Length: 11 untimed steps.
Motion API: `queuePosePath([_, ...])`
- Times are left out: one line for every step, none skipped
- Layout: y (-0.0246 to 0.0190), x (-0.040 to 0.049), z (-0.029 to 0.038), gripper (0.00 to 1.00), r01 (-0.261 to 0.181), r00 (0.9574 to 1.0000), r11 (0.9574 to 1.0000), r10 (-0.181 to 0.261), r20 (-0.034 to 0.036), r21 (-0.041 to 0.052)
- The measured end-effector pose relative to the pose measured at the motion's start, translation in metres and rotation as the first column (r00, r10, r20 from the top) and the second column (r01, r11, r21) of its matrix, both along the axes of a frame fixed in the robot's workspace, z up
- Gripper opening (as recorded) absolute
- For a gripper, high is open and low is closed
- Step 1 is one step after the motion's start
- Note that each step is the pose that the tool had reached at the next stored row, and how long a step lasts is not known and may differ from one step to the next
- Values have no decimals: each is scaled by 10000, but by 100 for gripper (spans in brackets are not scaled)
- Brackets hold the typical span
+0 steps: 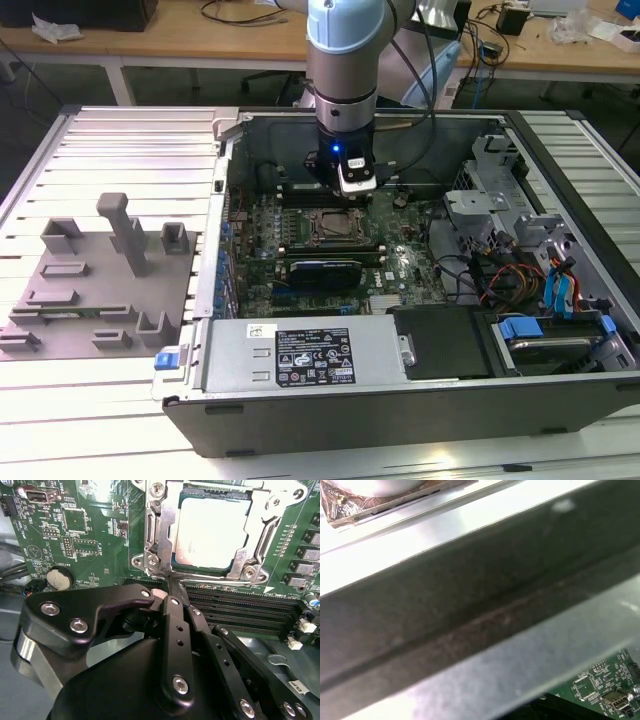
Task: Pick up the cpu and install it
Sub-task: 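Install the first cpu locking lever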
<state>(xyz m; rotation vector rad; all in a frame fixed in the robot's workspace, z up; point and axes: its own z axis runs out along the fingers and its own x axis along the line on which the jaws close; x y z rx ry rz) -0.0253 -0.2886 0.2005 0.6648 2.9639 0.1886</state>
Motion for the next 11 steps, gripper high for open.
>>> queuePosePath([0,0,0,11,1,10000,10000,-1,0,2])
queuePosePath([0,0,0,11,0,10000,10000,0,1,3])
queuePosePath([0,0,1,11,-1,10000,10000,1,1,3])
queuePosePath([0,0,4,11,0,10000,10000,0,1,4])
queuePosePath([0,0,10,11,0,10000,10000,0,1,0])
queuePosePath([0,0,24,11,0,10000,10000,0,0,-7])
queuePosePath([0,1,35,11,0,10000,10000,0,0,-11])
queuePosePath([0,0,69,11,4,10000,10000,-4,1,-26])
queuePosePath([0,0,94,11,6,10000,10000,-6,1,-40])
queuePosePath([0,0,117,11,9,10000,10000,-9,2,-52])
queuePosePath([0,0,146,11,13,10000,10000,-13,5,-72])
